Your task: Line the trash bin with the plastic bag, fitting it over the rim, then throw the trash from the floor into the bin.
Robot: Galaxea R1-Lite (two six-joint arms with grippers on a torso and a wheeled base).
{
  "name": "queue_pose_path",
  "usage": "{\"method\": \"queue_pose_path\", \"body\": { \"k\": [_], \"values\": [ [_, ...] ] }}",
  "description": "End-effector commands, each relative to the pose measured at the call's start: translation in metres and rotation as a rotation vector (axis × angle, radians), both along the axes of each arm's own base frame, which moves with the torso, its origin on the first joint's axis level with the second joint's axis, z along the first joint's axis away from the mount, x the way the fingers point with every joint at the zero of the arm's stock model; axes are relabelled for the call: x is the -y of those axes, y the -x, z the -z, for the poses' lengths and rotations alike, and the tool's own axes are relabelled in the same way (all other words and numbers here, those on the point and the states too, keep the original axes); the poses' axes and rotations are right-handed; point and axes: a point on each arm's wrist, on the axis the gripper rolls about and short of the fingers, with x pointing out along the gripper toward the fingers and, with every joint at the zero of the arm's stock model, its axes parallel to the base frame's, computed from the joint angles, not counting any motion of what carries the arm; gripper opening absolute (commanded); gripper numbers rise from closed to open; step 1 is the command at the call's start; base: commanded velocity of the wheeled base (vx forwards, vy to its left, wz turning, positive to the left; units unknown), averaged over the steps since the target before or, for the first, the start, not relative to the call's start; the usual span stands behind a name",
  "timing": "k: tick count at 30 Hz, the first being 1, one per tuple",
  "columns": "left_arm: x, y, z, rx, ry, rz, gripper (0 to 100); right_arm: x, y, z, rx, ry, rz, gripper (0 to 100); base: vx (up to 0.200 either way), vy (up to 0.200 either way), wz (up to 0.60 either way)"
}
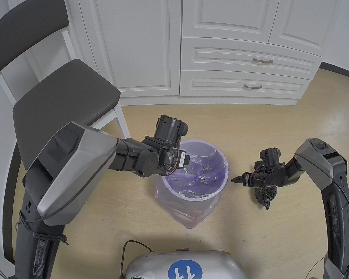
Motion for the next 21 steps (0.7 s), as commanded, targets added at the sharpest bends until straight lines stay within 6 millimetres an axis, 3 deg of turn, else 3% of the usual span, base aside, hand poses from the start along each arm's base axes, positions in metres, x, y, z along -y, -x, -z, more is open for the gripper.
{"method": "queue_pose_path", "body": {
  "k": [1, 2, 3, 16, 21],
  "values": [
    [0.016, 0.007, 0.005, 0.006, -0.020, 0.050, 100, 0.001, 0.000, -0.004, 0.006, -0.002, 0.001, 100, 0.000, 0.000, 0.00],
    [0.020, 0.006, 0.010, 0.006, -0.031, 0.063, 100, 0.001, 0.000, -0.004, 0.006, -0.002, 0.001, 100, 0.000, 0.000, 0.00],
    [0.023, 0.006, 0.012, 0.005, -0.035, 0.068, 0, 0.001, 0.000, -0.004, 0.007, -0.001, 0.000, 0, 0.000, 0.000, 0.00],
    [0.046, -0.001, 0.040, -0.042, -0.074, 0.099, 0, 0.000, 0.000, -0.004, 0.006, -0.014, -0.011, 0, 0.000, 0.000, 0.00],
    [0.047, -0.007, 0.067, -0.062, -0.088, 0.100, 0, 0.000, -0.001, -0.003, 0.008, -0.013, -0.012, 0, 0.000, 0.000, 0.00]
  ]
}}
